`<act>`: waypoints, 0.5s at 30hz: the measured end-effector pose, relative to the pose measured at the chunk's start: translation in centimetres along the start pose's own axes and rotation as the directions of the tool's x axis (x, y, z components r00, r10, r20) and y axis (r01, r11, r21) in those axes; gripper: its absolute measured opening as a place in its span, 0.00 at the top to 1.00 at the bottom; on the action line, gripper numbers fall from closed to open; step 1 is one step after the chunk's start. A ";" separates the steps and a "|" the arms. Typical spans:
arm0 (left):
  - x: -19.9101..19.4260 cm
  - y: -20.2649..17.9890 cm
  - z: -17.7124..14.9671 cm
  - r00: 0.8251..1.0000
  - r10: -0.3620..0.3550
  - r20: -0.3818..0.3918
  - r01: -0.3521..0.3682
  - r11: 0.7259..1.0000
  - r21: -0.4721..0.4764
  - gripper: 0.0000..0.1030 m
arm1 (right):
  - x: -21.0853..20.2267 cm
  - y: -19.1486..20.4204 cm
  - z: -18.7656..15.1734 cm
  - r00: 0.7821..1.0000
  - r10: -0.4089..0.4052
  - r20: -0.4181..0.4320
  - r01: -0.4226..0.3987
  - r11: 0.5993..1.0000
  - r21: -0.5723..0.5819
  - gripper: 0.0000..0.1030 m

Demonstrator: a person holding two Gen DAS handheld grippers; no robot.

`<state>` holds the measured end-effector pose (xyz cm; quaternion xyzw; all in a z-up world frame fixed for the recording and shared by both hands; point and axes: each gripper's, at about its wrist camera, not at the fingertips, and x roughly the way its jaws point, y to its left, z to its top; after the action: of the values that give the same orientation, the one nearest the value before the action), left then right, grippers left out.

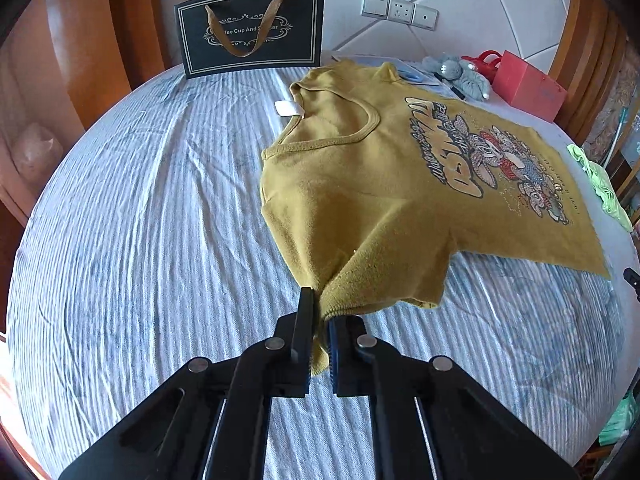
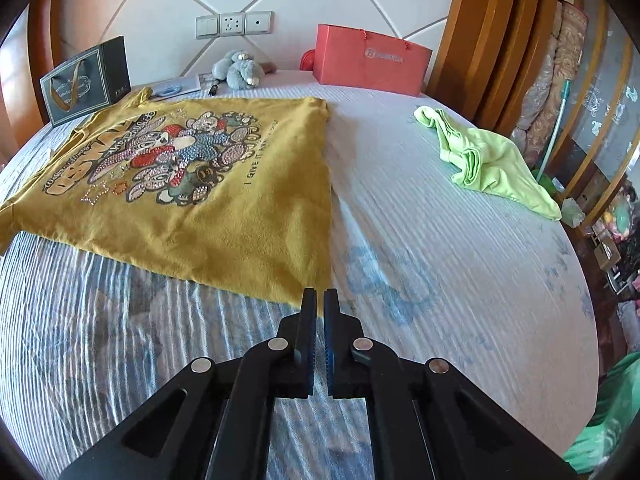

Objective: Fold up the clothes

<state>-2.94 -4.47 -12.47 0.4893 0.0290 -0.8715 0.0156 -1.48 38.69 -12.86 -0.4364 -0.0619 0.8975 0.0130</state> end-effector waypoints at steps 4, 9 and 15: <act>1.6 -0.1 -0.3 0.999 -0.006 -0.047 0.006 1.000 -0.001 0.87 | 1.2 -0.2 -1.3 0.998 0.027 -0.065 -0.026 1.000 0.015 0.73; 2.5 -0.6 -1.5 0.996 -0.017 -0.087 0.021 0.999 0.036 0.61 | 1.6 0.9 -1.8 0.997 0.021 -0.071 -0.025 0.998 -0.057 0.66; 3.0 -0.9 -1.4 0.999 -0.001 -0.051 0.003 0.999 0.038 0.58 | 2.7 1.5 -1.1 0.997 0.017 -0.070 -0.023 0.996 -0.091 0.66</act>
<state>-3.35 -3.45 -15.75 0.5116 0.0135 -0.8591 0.0045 -2.24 37.50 -15.80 -0.4679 -0.0982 0.8782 -0.0140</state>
